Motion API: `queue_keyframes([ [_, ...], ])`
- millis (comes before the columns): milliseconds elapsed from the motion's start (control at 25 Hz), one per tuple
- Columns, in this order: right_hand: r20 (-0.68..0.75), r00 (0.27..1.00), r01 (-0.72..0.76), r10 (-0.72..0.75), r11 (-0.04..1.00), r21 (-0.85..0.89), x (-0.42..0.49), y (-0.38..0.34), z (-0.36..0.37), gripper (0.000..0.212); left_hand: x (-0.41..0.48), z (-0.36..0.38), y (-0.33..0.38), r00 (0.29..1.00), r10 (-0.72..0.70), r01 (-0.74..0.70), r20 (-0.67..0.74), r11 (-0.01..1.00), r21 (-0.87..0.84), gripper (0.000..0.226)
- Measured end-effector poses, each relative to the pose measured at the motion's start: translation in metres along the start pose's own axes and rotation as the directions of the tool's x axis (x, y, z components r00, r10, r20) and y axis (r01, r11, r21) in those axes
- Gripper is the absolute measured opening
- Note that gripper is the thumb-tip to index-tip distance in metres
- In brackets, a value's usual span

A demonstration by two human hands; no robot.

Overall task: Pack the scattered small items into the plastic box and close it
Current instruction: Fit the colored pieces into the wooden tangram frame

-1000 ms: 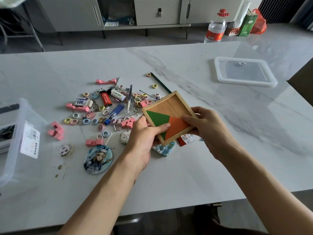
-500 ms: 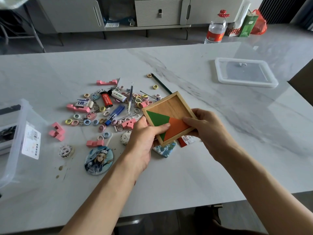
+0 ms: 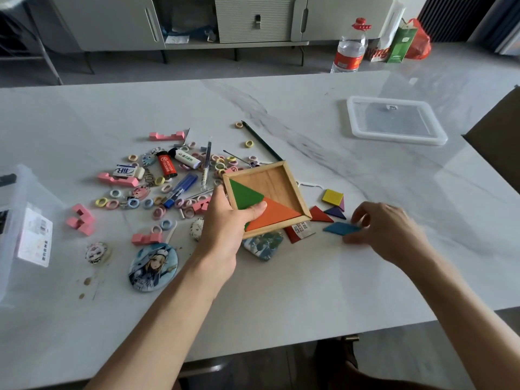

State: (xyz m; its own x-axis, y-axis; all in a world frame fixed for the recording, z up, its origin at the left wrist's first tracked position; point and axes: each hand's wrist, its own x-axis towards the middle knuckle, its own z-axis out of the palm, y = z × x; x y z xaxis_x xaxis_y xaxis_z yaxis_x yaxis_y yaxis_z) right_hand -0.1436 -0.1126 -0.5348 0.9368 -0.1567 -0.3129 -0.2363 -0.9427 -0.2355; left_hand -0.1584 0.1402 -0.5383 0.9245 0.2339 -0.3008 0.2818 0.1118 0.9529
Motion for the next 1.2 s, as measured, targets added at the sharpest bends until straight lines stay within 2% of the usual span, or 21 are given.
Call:
queue_keyframes([
  [120,-0.016,1.000,0.019,-0.018,1.000,0.021,-0.001,0.007,0.004,0.026,0.000,0.002,0.000,0.999,-0.037,0.038,0.028,0.999,-0.028,0.037],
  [200,-0.048,0.997,0.064,-0.063,0.998,0.024,0.001,0.007,0.002,0.032,0.000,0.002,0.001,0.996,-0.084,0.085,0.019,0.995,-0.050,0.034],
  [360,-0.072,0.983,0.160,-0.169,0.981,-0.114,0.000,-0.011,0.010,0.034,0.000,0.001,0.003,0.991,-0.132,0.128,-0.029,0.986,-0.108,0.039],
  [600,-0.034,0.993,0.109,-0.112,0.991,-0.077,0.006,-0.018,0.013,0.030,0.002,-0.003,0.001,0.993,-0.105,0.103,-0.045,0.993,-0.061,0.039],
  [760,0.009,0.990,0.140,-0.139,0.989,-0.046,0.004,-0.022,0.017,0.016,0.004,-0.005,0.001,0.993,-0.113,0.110,-0.045,0.992,-0.068,0.039],
  [840,-0.083,0.979,0.186,-0.184,0.983,0.006,0.004,-0.024,0.019,0.018,0.004,-0.007,0.002,0.992,-0.115,0.111,-0.048,0.991,-0.071,0.040],
  [960,-0.244,0.937,0.277,-0.248,0.956,0.095,0.010,-0.023,0.018,0.032,0.004,-0.009,0.001,0.992,-0.117,0.113,-0.053,0.991,-0.069,0.041],
  [1200,-0.170,0.969,0.181,-0.181,0.983,-0.018,0.018,-0.021,0.024,0.025,0.004,-0.009,0.002,0.992,-0.116,0.113,-0.045,0.991,-0.064,0.040],
])
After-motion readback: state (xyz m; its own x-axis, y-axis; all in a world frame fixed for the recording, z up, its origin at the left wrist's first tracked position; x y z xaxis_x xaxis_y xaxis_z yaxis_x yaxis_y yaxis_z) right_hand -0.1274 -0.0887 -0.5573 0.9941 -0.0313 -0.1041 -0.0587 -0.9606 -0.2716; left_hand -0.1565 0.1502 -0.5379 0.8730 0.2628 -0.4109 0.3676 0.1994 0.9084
